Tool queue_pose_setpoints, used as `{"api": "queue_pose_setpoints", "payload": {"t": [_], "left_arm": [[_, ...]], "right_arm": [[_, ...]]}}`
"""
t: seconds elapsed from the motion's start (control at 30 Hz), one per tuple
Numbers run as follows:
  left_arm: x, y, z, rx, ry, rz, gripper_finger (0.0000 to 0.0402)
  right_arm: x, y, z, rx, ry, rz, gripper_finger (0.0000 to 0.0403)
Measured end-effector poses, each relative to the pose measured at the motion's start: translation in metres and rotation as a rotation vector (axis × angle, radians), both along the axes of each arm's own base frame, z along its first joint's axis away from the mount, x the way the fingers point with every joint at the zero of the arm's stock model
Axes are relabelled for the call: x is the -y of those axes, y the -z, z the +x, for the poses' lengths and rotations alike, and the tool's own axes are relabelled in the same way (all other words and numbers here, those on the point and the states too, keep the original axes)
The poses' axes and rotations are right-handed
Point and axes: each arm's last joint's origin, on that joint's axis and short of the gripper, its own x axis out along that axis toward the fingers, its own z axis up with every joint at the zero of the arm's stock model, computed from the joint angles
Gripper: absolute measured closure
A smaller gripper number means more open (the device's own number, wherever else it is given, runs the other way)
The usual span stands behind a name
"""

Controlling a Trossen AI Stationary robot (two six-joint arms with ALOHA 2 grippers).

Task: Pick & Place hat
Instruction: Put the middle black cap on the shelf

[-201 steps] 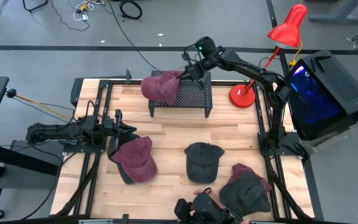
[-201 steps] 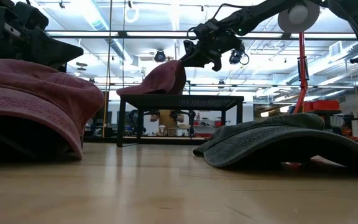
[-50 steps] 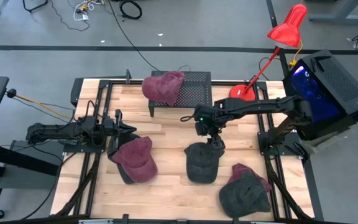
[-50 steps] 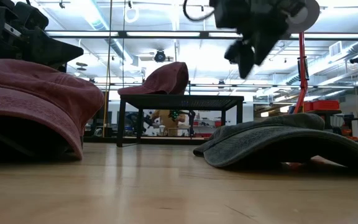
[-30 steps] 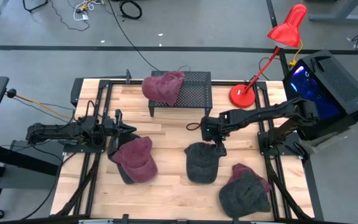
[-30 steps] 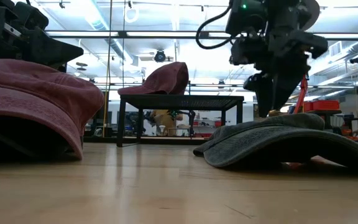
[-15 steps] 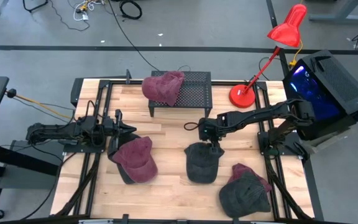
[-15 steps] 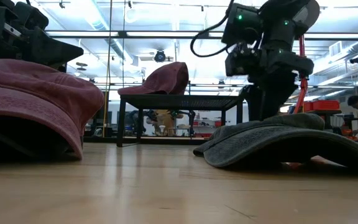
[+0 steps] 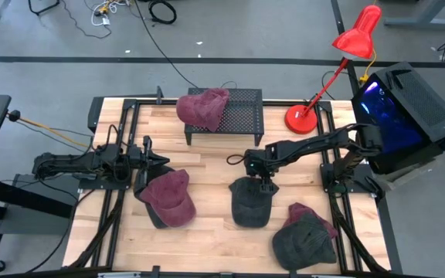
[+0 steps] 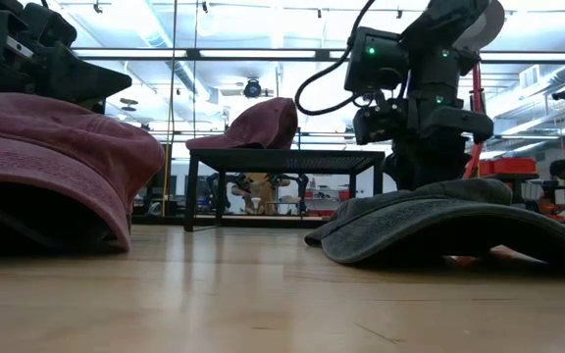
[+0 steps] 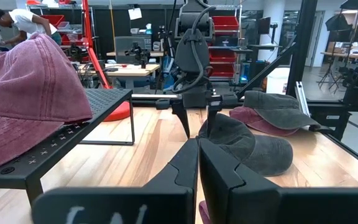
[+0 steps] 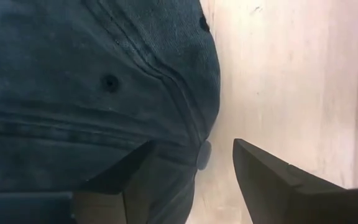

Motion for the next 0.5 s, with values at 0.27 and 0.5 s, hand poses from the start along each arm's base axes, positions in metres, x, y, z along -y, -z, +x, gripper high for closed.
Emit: {"api": "queue_pose_setpoints", "payload": {"t": [0.27, 0.5], "left_arm": [[0.0000, 0.0000, 0.0000, 0.000, 0.000, 0.000, 0.0381], [0.0000, -0.0001, 0.0000, 0.000, 0.000, 0.000, 0.0381]], "right_arm": [[0.0002, 0.0054, 0.0002, -0.027, 0.004, 0.002, 0.0214], [0.0027, 0.0056, -0.0001, -0.034, 0.032, 0.007, 0.0244]]}}
